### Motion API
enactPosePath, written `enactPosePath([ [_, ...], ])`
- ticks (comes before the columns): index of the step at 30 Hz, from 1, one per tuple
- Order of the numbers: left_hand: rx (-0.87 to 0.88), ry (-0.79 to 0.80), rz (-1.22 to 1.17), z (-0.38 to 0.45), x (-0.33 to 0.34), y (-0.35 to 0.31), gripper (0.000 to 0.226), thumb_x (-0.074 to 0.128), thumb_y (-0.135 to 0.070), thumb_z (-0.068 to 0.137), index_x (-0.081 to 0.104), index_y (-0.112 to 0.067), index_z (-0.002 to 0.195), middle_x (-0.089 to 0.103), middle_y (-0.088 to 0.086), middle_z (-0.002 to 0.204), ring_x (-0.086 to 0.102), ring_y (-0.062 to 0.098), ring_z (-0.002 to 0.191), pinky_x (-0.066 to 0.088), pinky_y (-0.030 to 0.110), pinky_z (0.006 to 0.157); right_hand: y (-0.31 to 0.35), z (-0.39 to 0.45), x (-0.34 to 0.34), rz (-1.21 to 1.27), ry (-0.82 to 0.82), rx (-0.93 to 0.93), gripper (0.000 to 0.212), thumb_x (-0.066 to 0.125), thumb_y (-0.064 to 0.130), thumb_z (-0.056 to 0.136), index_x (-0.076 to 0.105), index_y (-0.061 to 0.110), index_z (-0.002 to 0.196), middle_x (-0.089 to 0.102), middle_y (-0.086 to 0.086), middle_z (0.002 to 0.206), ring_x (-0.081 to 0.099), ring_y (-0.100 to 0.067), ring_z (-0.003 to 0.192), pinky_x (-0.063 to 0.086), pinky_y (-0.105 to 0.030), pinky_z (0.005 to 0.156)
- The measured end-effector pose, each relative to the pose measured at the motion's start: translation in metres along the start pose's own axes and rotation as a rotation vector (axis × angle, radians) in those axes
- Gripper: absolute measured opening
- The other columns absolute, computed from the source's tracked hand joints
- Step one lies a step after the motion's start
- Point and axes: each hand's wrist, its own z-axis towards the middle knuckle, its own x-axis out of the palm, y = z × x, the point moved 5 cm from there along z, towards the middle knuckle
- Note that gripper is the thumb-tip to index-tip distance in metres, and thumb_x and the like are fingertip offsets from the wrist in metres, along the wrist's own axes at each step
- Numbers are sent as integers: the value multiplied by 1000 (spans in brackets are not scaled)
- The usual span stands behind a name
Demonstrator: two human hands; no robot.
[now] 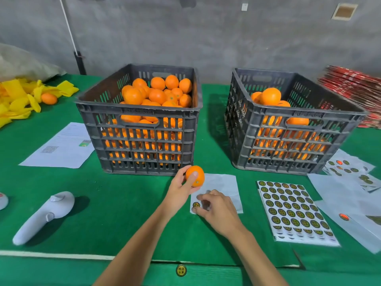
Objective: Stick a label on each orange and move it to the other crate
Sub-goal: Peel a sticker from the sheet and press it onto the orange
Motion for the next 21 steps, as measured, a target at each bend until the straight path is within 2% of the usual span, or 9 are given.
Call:
enactPosePath([
  [5,5,-5,6,-1,1,1,53,67,-47,90,54,-26,137,56,8,140,63,26,124,58,41,99,2,4,-1,-51,20,-13,26,71,46,91,76,28,108,55,9,93,57,-19,95,43,-32,82],
  [7,13,-8,7,0,1,2,49,67,-49,89,55,-30,134,56,7,139,63,26,125,57,42,100,3,6,-5,-51,41,-10,22,70,48,91,75,30,103,51,12,90,57,-18,91,37,-30,74],
  [10,21,-15,6,1,-1,4,52,68,-50,89,56,-30,135,57,7,138,64,24,123,59,39,98,4,8,-9,-77,42,-28,15,66,47,91,70,32,94,50,14,84,53,-14,82,31,-29,70],
  [13,16,-25,6,0,-1,5,58,67,-52,87,54,-28,138,57,7,138,66,24,120,59,35,95,7,8,-10,-132,10,-59,20,58,45,91,67,27,90,49,14,82,49,-13,76,32,-29,72],
  [15,3,-38,5,1,-1,5,61,67,-53,85,53,-28,139,56,7,139,66,25,120,60,34,93,12,8,-7,-216,-3,-103,27,49,45,92,66,24,93,53,10,85,50,-15,75,39,-32,73],
  [18,-3,-39,-10,2,-1,6,49,64,-43,95,53,-26,139,55,9,140,66,27,119,60,30,89,14,7,-4,-274,-47,-142,33,43,43,92,68,22,95,62,4,89,52,-18,71,47,-33,75],
  [21,-7,-32,-12,1,-1,7,39,61,-36,100,53,-27,137,56,9,138,68,27,118,59,29,88,7,5,-2,-202,-93,-91,32,46,41,94,71,23,88,56,9,82,49,-15,68,38,-29,67],
])
